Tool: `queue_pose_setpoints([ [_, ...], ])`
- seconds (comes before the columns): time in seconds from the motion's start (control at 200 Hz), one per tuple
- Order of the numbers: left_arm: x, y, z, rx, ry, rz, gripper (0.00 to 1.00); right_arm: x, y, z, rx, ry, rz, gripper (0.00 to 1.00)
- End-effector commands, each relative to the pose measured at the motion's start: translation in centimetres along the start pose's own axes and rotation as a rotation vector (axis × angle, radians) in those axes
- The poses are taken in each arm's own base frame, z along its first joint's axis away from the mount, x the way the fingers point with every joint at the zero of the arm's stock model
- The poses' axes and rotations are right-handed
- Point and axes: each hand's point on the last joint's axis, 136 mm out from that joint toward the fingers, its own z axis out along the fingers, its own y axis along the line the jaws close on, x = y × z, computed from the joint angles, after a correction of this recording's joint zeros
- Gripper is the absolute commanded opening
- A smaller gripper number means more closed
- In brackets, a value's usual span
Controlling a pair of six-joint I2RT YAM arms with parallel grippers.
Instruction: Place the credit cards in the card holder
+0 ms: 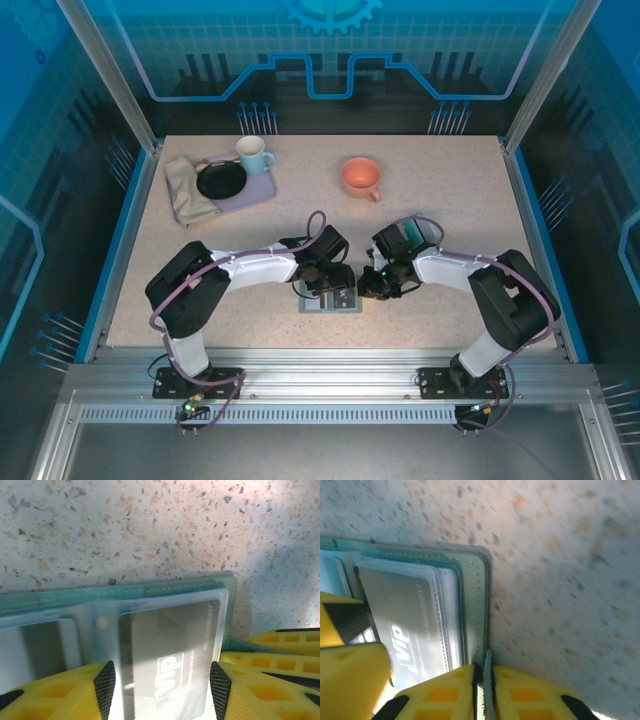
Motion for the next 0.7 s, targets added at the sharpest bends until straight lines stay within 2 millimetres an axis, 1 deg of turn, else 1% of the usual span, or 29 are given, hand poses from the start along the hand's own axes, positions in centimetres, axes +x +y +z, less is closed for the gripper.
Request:
queue_pose_setpoints([
  [0.0, -0.7, -1.4, -3.0, 0.053, -0.063, 0.033, 0.59, 0.5, -0.8, -2.5, 0.047, -0.006, -0.001, 0.29],
  [0.065, -0.7, -1.0, -4.0, 0.045, -0.088, 0.039, 0.63, -0.2, -0.5, -4.3, 0.045, -0.043, -0.017, 0.43],
  [0.15, -0.8, -0.5, -5.2, 0.034, -0.119, 0.043, 0.64, -0.8, -0.5, -6.5, 0.041, -0.079, -0.024, 0.53],
  [0.24, -1.2, -0.1, -6.5, 0.030, -0.157, 0.041, 0.64, -1.6, -0.8, -9.2, 0.063, -0.128, -0.041, 0.55],
  [0.26, -1.3, 0.0, -6.8, 0.029, -0.167, 0.039, 0.65, -2.5, -0.3, -10.5, 0.064, -0.167, -0.061, 0.55],
  [0.295, -1.6, 0.3, -7.3, 0.024, -0.186, 0.030, 0.66, -3.3, -0.4, -12.0, 0.098, -0.210, -0.085, 0.57],
  [0.36, -2.3, 0.6, -8.3, 0.029, -0.216, 0.018, 0.67, -5.0, -1.1, -14.5, 0.189, -0.276, -0.135, 0.60],
  [0.385, -2.7, 0.8, -8.6, 0.029, -0.228, 0.010, 0.67, -5.6, -1.6, -15.2, 0.235, -0.288, -0.155, 0.61],
  [0.435, -3.2, 1.2, -9.2, 0.031, -0.250, -0.005, 0.68, -6.9, -2.6, -16.5, 0.333, -0.304, -0.185, 0.61],
  [0.46, -3.6, 1.3, -9.5, 0.033, -0.262, -0.015, 0.69, -7.5, -3.2, -16.8, 0.387, -0.291, -0.196, 0.61],
  [0.55, -4.4, 1.6, -10.1, 0.051, -0.274, -0.039, 0.71, -9.7, -5.1, -17.9, 0.543, -0.278, -0.206, 0.53],
  [0.615, -4.6, 1.5, -10.2, 0.065, -0.271, -0.047, 0.73, -10.9, -5.7, -17.9, 0.551, -0.269, -0.207, 0.44],
  [0.695, -4.6, 0.9, -10.3, 0.094, -0.263, -0.044, 0.74, -12.2, -6.2, -17.8, 0.558, -0.268, -0.200, 0.40],
])
